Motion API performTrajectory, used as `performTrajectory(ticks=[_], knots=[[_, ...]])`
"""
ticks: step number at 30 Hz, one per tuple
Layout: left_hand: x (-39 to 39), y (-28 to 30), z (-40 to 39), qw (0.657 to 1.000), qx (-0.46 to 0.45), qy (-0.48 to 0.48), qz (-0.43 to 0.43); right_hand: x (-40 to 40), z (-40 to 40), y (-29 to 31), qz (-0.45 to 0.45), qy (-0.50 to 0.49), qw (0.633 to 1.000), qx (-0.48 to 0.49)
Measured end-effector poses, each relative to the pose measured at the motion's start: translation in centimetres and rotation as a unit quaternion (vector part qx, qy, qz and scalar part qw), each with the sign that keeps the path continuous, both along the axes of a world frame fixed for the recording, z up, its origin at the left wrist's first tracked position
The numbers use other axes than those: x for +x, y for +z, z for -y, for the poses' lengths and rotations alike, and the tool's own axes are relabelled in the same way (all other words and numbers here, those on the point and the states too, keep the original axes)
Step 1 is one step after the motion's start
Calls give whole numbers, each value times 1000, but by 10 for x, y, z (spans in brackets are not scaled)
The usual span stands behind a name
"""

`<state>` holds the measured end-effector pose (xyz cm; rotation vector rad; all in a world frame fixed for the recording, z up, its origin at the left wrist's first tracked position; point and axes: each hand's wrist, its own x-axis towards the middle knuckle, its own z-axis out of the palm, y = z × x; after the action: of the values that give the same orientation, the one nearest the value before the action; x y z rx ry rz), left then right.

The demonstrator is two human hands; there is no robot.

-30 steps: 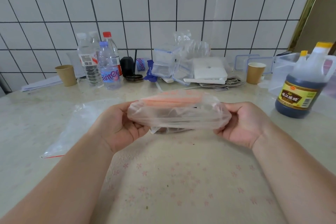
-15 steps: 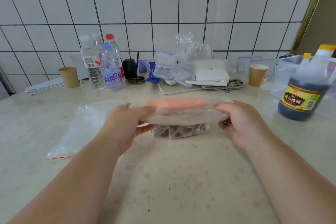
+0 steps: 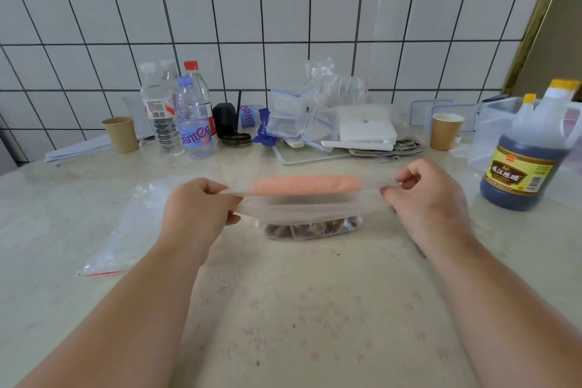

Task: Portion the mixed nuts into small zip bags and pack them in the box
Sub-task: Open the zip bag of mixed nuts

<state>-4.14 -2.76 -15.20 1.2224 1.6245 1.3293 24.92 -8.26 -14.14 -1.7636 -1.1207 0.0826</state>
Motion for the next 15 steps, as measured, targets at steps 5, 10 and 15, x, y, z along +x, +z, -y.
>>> performTrajectory(ticks=[5,10,15], knots=[[2,6,4,939,-114,-140,294,4,-1,-4,-68,21,997,-14],[0,13,12,867,-176,-203,419,6,1,5,-532,180,827,-40],[7,14,13,825,-174,-203,497,9,2,3,-688,212,690,-78]])
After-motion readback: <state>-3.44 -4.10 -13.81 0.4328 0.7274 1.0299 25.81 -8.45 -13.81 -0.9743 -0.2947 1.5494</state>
